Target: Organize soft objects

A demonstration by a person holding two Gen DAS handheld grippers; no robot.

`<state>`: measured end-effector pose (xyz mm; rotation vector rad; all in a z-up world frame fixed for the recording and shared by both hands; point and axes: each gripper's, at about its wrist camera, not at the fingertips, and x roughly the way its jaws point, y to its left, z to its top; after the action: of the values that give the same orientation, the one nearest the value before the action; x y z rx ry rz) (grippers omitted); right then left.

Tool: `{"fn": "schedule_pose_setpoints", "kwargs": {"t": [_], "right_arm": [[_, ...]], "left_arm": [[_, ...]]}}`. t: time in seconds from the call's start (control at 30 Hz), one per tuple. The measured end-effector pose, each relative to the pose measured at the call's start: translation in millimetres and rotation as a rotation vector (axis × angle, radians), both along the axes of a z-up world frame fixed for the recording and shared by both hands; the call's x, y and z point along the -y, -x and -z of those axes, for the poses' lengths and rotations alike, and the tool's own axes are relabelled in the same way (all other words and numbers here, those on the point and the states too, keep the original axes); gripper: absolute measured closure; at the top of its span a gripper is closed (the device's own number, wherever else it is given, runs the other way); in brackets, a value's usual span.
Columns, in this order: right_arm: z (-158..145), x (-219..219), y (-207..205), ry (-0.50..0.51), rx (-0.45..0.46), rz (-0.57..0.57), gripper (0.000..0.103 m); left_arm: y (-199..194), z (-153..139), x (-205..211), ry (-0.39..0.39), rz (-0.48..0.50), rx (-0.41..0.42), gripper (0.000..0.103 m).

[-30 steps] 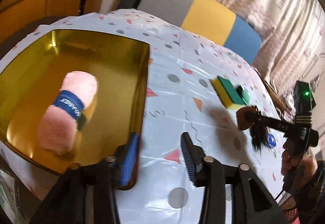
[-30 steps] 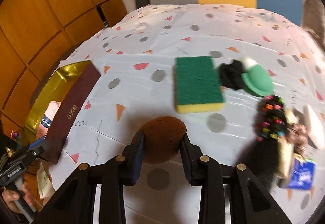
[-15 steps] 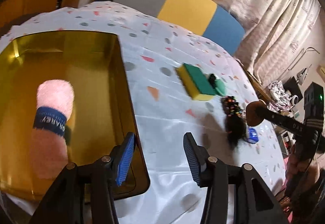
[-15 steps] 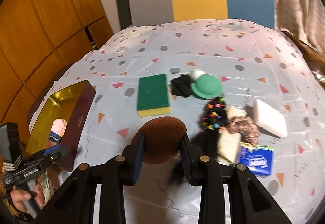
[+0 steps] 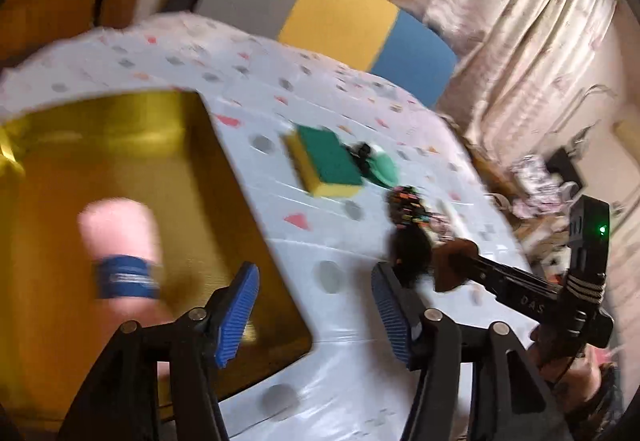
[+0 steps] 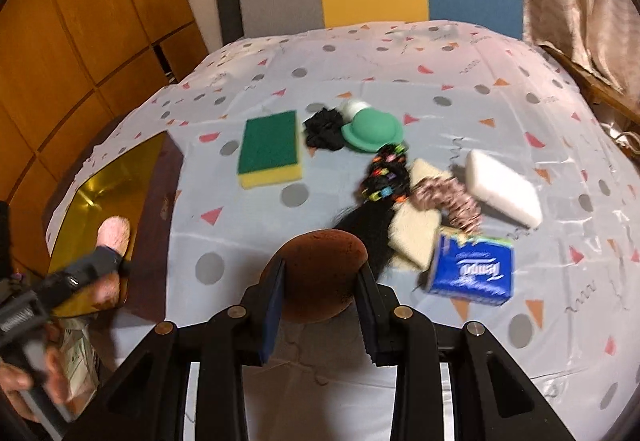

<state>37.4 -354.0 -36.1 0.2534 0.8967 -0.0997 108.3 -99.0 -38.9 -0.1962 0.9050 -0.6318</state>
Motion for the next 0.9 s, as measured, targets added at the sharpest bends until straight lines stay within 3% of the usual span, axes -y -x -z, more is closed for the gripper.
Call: {"fn": "schedule_pose_setpoints", "kwargs": {"t": [0.13, 0.3, 0.67, 0.9], "right_arm": [[8, -19, -4, -0.025, 0.002, -0.039, 0.069], [13, -52, -12, -0.034, 0.008, -0.106, 0.069], [22, -81, -17, -0.020, -0.001, -0.153, 0.069], [-5, -111, -21, -0.035, 0.085, -0.249, 0.069]], "left_arm": [[7, -14, -26, -0.108, -0.099, 0.028, 0.043], [20, -23, -68, -0.178, -0.216, 0.061, 0.043], [47, -23, -132, -0.236, -0.374, 0.079, 0.043], [49, -17, -151, -0.254, -0.421, 0.056, 0.043]]}}
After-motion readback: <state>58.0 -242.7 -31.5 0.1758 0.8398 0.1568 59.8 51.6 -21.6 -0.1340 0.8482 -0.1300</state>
